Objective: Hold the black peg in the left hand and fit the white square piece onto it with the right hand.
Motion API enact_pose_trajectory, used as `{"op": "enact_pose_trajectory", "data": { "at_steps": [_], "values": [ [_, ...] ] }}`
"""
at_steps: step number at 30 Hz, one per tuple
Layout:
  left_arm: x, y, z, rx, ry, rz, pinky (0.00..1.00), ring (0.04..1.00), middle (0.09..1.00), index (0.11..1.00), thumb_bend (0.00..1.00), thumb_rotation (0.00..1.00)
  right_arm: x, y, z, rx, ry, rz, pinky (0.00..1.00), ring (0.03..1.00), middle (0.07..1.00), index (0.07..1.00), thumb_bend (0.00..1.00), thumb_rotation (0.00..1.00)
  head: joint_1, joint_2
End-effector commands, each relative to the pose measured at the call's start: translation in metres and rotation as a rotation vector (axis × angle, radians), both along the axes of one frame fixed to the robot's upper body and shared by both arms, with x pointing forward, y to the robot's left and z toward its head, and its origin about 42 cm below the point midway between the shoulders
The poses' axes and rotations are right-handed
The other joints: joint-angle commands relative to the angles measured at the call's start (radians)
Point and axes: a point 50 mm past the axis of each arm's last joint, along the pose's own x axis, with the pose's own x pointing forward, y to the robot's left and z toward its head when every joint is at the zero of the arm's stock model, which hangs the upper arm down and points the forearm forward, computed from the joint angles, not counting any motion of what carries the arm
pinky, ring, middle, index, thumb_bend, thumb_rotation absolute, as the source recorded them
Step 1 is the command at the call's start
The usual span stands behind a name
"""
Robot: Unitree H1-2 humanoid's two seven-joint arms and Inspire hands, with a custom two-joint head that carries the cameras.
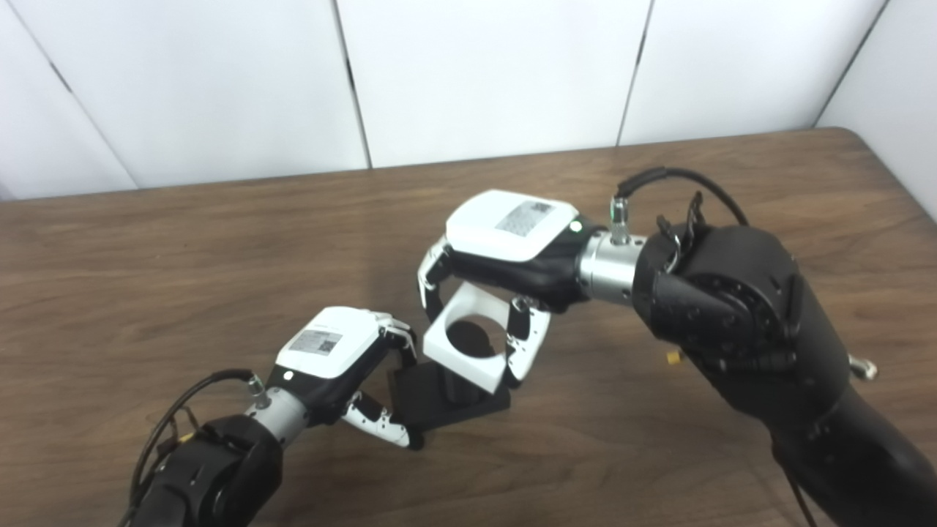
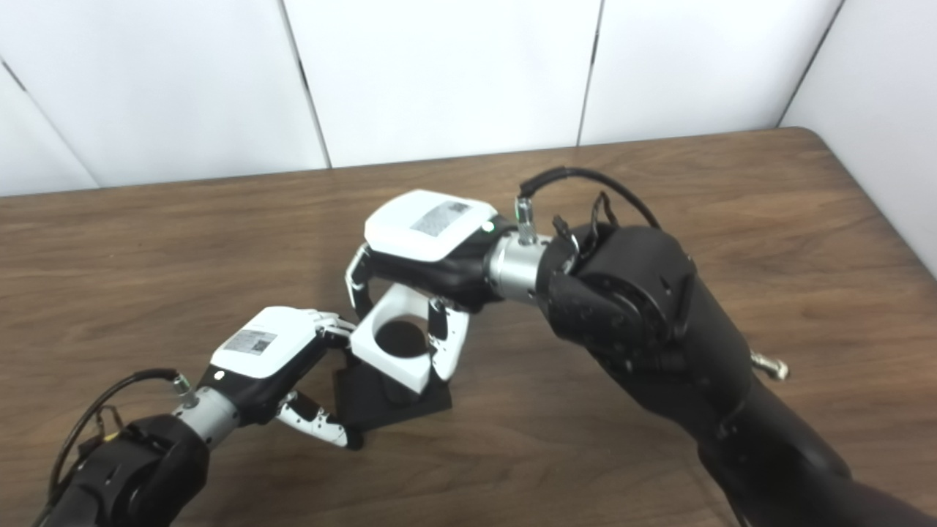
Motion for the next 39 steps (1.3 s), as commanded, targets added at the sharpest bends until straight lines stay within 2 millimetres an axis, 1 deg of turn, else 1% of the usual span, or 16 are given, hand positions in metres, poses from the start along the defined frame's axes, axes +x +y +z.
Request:
{"op": "enact_pose_trajectory", "data": {
  "at_steps": [1, 12, 22, 30, 39],
  "values": [
    [0.001, -0.005, 0.005, 0.024, -0.014, -0.011, 0.89, 0.861, 0.812, 0.491, 0.51, 0.06, 0.003, 0.005, 0.01, 0.035, -0.074, 0.022, 0.79, 0.819, 0.775, 0.483, 0.52, 0.13, 0.002, 0.001],
    [-0.002, -0.012, 0.005, 0.02, -0.019, -0.015, 0.9, 0.862, 0.81, 0.491, 0.51, 0.06, 0.008, 0.005, 0.0, 0.035, -0.051, 0.022, 0.82, 0.828, 0.777, 0.484, 0.52, 0.13, 0.016, 0.001],
    [-0.004, -0.015, 0.004, 0.021, -0.02, -0.018, 0.9, 0.868, 0.812, 0.491, 0.51, 0.06, 0.013, -0.002, 0.001, 0.018, -0.047, 0.004, 0.83, 0.833, 0.788, 0.485, 0.52, 0.13, 0.028, -0.002],
    [-0.005, -0.015, 0.004, 0.026, -0.019, -0.008, 0.91, 0.874, 0.814, 0.491, 0.51, 0.06, 0.016, -0.003, -0.001, 0.018, -0.077, -0.003, 0.82, 0.817, 0.776, 0.484, 0.52, 0.13, 0.029, -0.003],
    [-0.008, -0.017, 0.003, 0.017, -0.021, -0.01, 0.92, 0.88, 0.81, 0.491, 0.51, 0.06, 0.02, -0.005, -0.005, -0.022, -0.088, -0.016, 0.83, 0.825, 0.78, 0.485, 0.52, 0.13, 0.025, 0.0]
  ]
}}
